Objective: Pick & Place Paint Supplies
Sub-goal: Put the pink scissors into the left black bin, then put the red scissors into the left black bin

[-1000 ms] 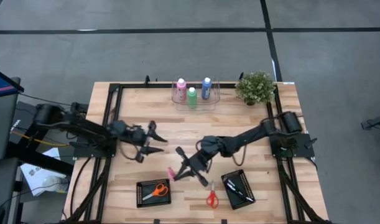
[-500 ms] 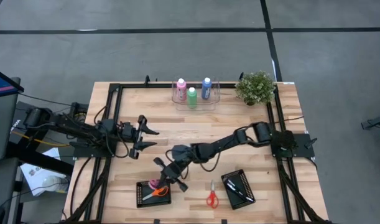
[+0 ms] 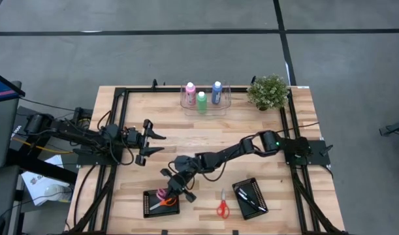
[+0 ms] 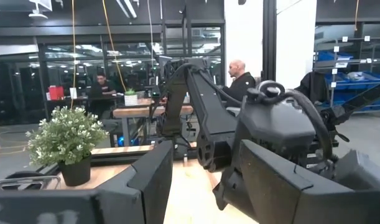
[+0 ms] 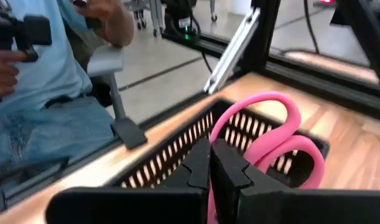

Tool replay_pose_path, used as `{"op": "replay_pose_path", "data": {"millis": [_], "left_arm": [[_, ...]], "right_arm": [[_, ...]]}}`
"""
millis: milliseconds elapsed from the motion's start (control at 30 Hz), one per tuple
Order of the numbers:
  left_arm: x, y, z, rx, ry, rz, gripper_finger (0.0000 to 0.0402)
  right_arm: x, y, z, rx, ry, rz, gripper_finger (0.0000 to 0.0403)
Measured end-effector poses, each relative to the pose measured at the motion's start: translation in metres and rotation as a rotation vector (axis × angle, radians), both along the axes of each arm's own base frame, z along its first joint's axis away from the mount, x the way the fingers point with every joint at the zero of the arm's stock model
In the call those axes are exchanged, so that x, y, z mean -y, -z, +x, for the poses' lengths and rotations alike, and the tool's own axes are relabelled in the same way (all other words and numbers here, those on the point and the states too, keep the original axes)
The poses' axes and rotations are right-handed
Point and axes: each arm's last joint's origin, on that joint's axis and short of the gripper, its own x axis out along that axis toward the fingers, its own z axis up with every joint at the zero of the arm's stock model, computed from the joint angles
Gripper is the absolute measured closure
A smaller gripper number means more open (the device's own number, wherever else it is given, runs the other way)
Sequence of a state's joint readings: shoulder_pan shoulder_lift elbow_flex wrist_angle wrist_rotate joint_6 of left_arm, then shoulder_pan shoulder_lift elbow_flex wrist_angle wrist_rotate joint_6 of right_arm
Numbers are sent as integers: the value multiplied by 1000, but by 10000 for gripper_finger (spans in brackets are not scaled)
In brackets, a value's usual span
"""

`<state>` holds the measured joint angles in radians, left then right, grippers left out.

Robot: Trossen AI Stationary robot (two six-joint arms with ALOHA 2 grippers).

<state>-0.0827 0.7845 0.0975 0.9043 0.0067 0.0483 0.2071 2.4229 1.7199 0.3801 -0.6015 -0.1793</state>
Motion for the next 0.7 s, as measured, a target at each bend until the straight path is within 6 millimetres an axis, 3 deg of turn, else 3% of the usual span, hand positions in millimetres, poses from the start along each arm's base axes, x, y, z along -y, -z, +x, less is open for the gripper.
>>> {"op": "replay_pose_path", "data": {"millis": [167,400,533,700], "left_arm": [[0,0,0,0,0,0,225],[0,0,0,0,-1,6,225],[0,1,0,-6,-1,7,225],[0,6,1,-66,1,2,225]], "right_arm": [[1,2,0,-16,25,-13,374],[3,-1,-1,-59,35,-4,262],[4,-24,-9,-114,45,-48,211],[-11,-57,-40,-279,122,-230,201]]}}
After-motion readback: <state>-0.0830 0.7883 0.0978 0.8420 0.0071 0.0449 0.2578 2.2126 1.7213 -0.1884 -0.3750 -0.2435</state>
